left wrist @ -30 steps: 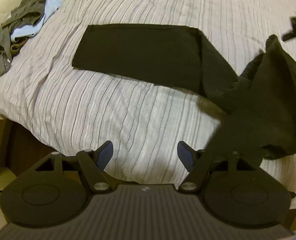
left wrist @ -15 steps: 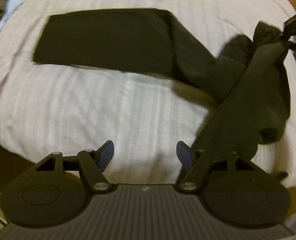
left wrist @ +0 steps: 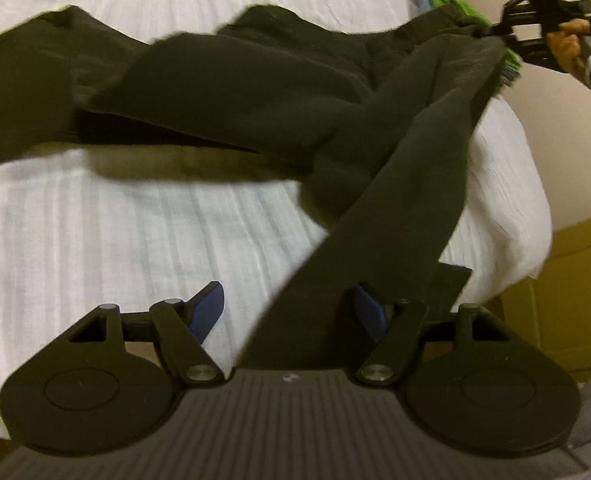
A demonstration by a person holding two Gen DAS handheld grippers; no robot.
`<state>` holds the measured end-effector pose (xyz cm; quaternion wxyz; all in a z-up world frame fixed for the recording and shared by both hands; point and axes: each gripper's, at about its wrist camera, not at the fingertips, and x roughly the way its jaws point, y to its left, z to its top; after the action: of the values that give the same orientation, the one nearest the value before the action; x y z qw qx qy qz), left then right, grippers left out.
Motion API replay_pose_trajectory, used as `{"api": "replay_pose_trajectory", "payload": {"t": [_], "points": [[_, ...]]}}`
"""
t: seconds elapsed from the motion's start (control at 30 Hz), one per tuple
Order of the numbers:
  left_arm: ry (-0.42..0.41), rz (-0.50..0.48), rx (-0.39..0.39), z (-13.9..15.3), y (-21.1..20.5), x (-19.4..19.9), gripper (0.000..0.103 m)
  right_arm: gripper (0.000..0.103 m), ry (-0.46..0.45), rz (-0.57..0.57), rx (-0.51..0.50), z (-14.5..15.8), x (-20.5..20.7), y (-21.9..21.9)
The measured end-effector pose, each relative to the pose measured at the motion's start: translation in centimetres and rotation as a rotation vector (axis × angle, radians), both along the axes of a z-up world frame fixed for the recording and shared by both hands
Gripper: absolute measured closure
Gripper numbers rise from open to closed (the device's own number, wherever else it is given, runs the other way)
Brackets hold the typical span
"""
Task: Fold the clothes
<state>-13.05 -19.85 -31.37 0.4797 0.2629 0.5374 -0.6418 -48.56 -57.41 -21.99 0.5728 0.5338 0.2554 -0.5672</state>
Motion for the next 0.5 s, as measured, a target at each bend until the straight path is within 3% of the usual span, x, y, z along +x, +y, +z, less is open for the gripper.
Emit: {"api": "replay_pose_trajectory", "payload": {"t": [0.17,0.2,0.23,0.27,0.33,0.5], "points": [[0.082,-0.108,-0.016,-0.3,1.0,-1.5,0.039,0.1,0.0,-0.058,0.034,-1.5,-2.4,0.7],[0.082,-0.127,-0.017,-0.3,1.3,-1.9,0.046,0.1,-0.009,-0.069,0.039,-1.6,-2.9,1.0],[0.069,-0.142,-0.016,-0.3,1.7,-2.3,0.067,0.1,-0.019,-0.078,0.041,-1.7,-3.2,1.3],[0.056,-0.145,-0.013,-0.3,1.9,-2.4,0.081,0.1,-0.03,-0.086,0.044,-1.7,-3.5,1.5],[0.026,-0.111,-0.006,0.1,1.9,-1.8,0.091,0.1,-0.049,-0.093,0.039,-1.6,-3.9,1.9],[-0.115,0.102,-0.075,5.5,-0.5,4.8,0.094,0.101,-0.185,-0.113,-0.007,1.4,-2.5,2.0]]}}
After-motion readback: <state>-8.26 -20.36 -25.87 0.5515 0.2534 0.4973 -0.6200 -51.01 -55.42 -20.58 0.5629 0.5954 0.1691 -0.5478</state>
